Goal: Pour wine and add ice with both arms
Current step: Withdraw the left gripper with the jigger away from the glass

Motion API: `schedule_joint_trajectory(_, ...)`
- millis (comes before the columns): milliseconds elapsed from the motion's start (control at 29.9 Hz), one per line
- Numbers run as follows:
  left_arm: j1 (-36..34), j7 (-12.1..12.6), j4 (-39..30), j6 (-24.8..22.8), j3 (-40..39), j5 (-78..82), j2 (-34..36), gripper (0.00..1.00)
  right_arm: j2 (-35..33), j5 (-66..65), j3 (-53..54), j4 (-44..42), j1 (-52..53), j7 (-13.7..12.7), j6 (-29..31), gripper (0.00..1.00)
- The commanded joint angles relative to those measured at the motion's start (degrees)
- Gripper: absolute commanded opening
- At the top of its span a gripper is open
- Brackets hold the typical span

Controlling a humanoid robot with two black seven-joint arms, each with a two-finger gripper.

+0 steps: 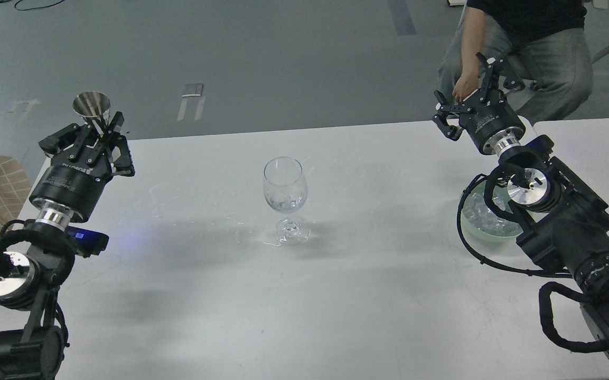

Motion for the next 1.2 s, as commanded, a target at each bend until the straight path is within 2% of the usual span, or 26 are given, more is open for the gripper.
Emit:
schedule_joint_trajectory(0,0.57,-0.34,3.04,-2.19,-0.19,-0.05,-1.64,0.0,0.21,0.02,0.0,-0.92,0.32,-0.03,-0.12,1.0)
schedule_joint_trajectory(201,0.57,-0.34,7.35,-3.33,-3.0,-1.1,-2.26,0.0,1.35,-0.16,-1.23,-1.27,0.41,-0.03,-0.65,1.0)
schedule_joint_trajectory(301,1.01,-0.34,9.99,-5.36,-3.17,-1.72,-2.17,0.0,1.35,-0.07,-2.11,-1.19,0.32,-0.03,-0.83,1.0)
schedule_joint_trajectory(368,1.36,-1.21,12.96,-7.63,-3.17,-1.63,-2.17,0.0,1.44,-0.07,-2.2,-1.19,0.23,-0.03,-0.83,1.0)
schedule_joint_trajectory(501,1.36,-2.1,15.61,-8.52,-3.09,-1.72,-2.26,0.0,1.44,0.02,-2.2,-1.19,0.49,-0.03,-0.83,1.0)
schedule_joint_trajectory(836,1.18,-3.76,19.57,-9.75,-3.0,-1.63,-2.43,0.0,1.52,-0.07,-2.29,-1.19,-0.3,-0.03,-0.83,1.0)
schedule_joint_trajectory(1170,2.94,-4.29,21.06,-11.51,-3.0,-1.28,-2.43,0.0,1.52,-0.07,-2.29,-1.19,-0.21,-0.03,-0.83,1.0)
